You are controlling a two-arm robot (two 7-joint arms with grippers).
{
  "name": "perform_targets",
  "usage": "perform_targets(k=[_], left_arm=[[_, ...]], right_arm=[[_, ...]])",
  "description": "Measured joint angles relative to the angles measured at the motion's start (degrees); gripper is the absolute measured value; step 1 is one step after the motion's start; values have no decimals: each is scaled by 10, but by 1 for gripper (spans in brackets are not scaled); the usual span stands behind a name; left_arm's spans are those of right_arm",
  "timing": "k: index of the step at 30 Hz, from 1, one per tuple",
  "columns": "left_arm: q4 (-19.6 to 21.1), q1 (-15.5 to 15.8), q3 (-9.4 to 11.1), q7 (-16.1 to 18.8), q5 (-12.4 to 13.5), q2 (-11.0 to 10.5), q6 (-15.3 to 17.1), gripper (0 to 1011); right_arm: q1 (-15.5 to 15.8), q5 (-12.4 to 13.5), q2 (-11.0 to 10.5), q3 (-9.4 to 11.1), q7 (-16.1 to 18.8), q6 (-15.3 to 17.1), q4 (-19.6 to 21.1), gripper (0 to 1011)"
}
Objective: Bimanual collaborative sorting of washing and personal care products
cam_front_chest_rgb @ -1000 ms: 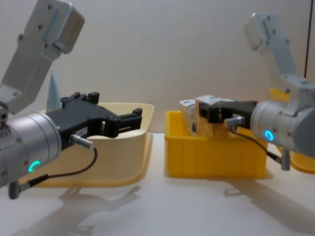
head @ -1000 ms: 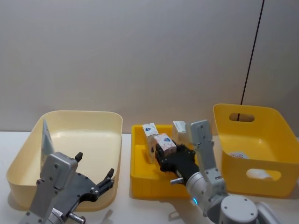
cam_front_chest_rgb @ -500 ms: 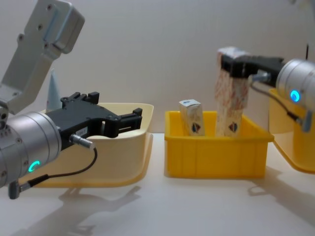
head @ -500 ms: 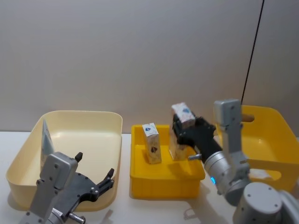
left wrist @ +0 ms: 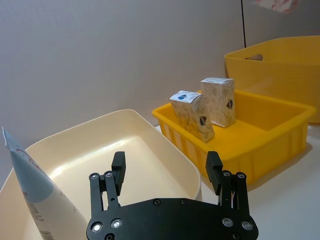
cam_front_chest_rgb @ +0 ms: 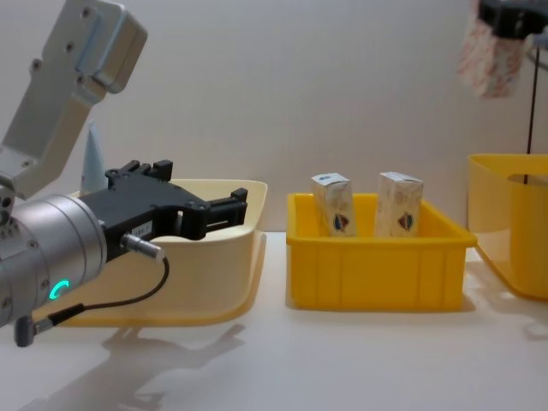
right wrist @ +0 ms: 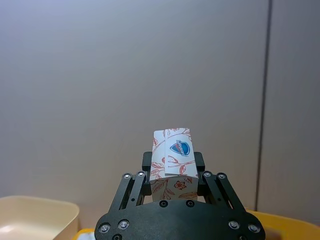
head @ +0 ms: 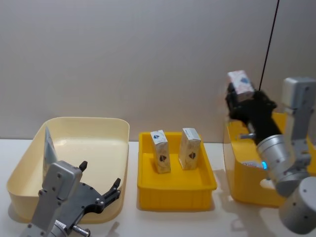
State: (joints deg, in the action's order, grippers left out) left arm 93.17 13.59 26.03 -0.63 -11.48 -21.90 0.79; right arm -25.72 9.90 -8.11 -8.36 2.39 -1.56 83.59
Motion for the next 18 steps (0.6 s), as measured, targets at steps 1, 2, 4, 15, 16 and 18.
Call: perform_targets(k=[1, 2, 4, 15, 16, 18], left_arm=[[0, 0, 0, 0, 0, 0, 0, 1001], [0, 0, 0, 0, 0, 0, 0, 1001], [0, 0, 0, 0, 0, 0, 0, 1001], [0, 0, 0, 0, 0, 0, 0, 1001], [0, 0, 0, 0, 0, 0, 0, 1000], [0, 0, 0, 0, 0, 0, 0, 1001]], right_arm=[[0, 0, 0, 0, 0, 0, 0, 445], [3, -1, -2, 9, -6, -1, 7, 446], [7, -2, -5, 19, -14, -1, 16, 445], [34, -11, -16, 60, -45, 39, 55, 445], [39, -12, -18, 65, -48, 49, 59, 446], [43, -13, -19, 68, -50, 57, 62, 446]])
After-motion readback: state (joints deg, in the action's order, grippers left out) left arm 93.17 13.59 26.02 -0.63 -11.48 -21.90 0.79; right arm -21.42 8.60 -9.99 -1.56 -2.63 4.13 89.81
